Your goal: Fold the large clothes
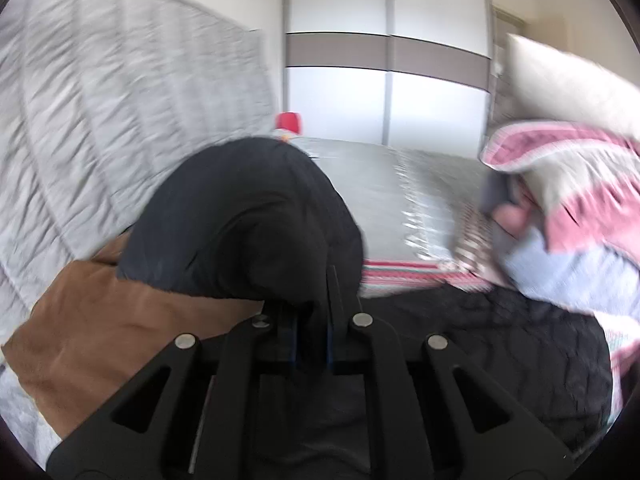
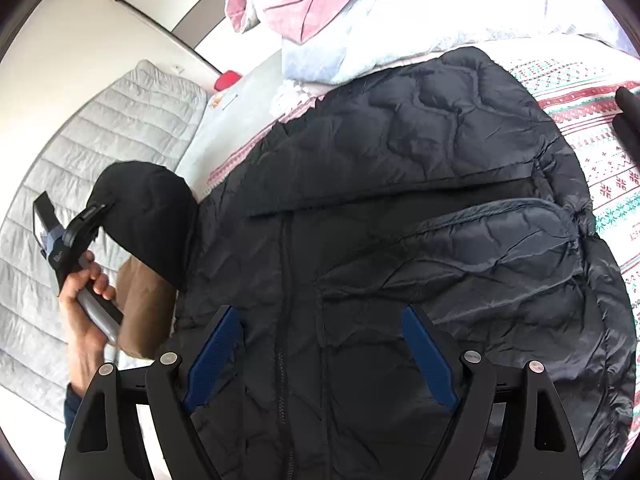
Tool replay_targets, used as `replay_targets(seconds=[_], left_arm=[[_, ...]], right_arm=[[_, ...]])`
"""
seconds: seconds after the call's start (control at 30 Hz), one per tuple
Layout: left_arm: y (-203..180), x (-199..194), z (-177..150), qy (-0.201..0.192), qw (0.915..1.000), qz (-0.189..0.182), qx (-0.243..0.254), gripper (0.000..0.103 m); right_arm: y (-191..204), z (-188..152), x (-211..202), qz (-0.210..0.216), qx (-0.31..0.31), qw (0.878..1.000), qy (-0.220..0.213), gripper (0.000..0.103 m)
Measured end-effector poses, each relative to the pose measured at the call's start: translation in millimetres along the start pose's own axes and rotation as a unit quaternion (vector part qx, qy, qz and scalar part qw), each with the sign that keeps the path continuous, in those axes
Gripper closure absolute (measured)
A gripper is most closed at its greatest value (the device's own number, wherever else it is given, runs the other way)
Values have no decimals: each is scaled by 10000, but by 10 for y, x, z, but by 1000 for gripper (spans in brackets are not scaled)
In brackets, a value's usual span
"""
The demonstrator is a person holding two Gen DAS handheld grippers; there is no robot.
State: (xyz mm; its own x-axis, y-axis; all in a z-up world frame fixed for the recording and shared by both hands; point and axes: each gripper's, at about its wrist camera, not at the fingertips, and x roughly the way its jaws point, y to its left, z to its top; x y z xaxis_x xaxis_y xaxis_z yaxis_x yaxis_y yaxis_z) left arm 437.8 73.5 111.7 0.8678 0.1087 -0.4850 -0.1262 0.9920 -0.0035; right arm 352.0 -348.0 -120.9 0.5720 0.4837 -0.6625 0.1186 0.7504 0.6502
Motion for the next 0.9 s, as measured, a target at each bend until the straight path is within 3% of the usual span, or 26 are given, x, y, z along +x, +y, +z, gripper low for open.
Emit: replay_targets(seconds=[0.2, 0.47, 0.7, 0.9], left_arm=[[-706, 42, -207, 284, 9983, -291, 405, 91], [-1306, 221, -754, 852, 9909, -668, 803, 88], [-1659, 180, -1223, 1337, 9736, -1265, 1348, 58], [-1697, 37, -1301, 1617, 9577, -1785, 1574, 42]], right_arm=[[-144, 56, -119, -6, 147, 9998, -108, 18], [-246, 89, -144, -16, 294, 9996, -37, 18], [-349, 135, -196, 47, 460, 9989, -87, 18], [-510, 189, -247, 55, 732, 9972, -137, 18]])
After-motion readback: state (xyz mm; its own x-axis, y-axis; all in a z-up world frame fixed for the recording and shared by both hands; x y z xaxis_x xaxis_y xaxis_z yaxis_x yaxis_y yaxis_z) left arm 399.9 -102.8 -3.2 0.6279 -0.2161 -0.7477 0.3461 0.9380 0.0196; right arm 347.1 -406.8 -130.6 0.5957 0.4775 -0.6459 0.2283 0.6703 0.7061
